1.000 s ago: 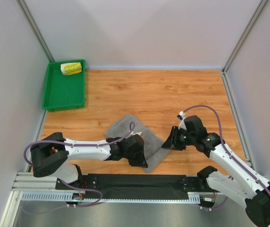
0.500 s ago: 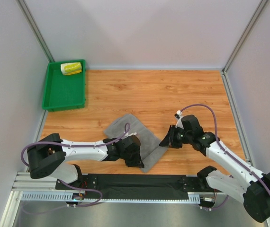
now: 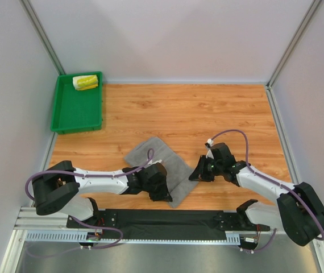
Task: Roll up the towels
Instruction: Roll the towel
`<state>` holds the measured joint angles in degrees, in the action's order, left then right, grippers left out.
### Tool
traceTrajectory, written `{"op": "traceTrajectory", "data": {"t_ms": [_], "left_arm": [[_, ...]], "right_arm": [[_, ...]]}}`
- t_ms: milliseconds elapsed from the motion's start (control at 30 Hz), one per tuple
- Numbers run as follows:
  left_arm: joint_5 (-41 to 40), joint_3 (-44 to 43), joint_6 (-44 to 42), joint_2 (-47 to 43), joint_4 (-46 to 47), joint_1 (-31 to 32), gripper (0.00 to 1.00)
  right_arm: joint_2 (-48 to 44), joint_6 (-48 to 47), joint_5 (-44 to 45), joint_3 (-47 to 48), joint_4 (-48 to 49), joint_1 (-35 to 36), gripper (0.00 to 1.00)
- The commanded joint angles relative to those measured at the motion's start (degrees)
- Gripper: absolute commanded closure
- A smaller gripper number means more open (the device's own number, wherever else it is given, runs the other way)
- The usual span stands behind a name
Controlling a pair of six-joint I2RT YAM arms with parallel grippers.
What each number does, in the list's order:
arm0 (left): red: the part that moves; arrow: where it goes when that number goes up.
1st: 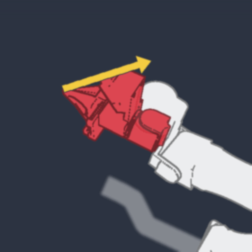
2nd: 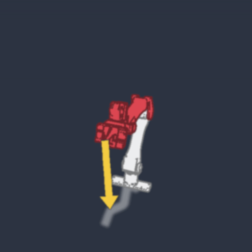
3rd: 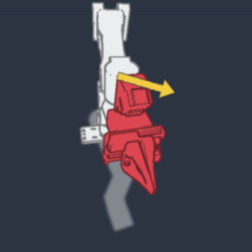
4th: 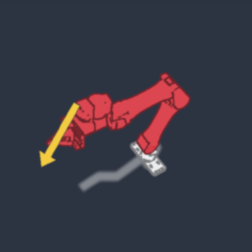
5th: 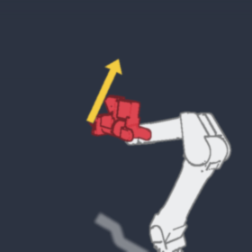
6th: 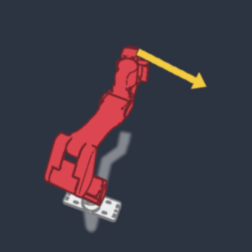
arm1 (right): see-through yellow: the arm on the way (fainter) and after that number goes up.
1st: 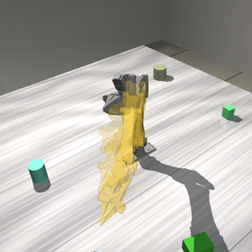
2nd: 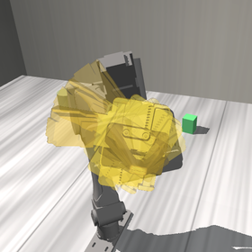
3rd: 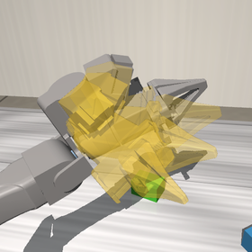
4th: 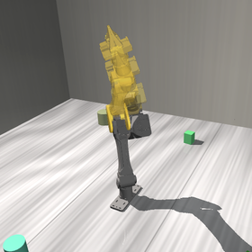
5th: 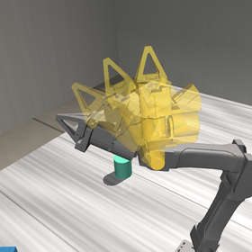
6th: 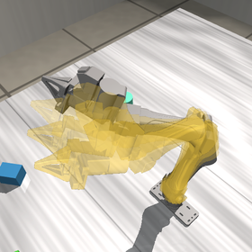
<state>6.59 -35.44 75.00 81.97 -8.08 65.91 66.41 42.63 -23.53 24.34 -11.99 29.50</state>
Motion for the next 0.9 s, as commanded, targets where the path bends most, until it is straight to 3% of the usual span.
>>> {"op": "traceTrajectory", "data": {"t_ms": [0, 100, 300, 567, 767, 867], "left_arm": [[-1.3, 2.0, 0.1, 1.0, -3.8, -0.3, 0.99], [-1.8, 2.4, -0.3, -0.1, -4.2, -0.3, 0.79], [-8.2, -1.6, -2.1, -2.9, -14.6, 1.2, 0.57], [-22.9, -20.2, -2.9, 0.0, -39.2, 9.6, 0.53], [-37.0, -32.1, -15.6, 5.6, -41.9, 17.7, 0.54], [-37.6, -35.2, -22.5, 9.8, -39.4, 18.6, 0.53]], "right_arm": [[2.7, -0.2, 3.0, -1.0, 5.0, 0.3, 0.87], [4.9, -0.9, 3.8, -1.5, 6.4, 0.3, 0.88], [7.8, -1.5, 4.9, -3.2, 8.5, 0.2, 0.89], [7.5, -2.4, 5.8, -3.9, 8.5, 0.6, 0.89], [7.2, -2.6, 6.0, -3.8, 8.2, 1.2, 0.9], [6.9, -2.7, 6.0, -3.8, 8.1, 1.2, 0.9]]}}
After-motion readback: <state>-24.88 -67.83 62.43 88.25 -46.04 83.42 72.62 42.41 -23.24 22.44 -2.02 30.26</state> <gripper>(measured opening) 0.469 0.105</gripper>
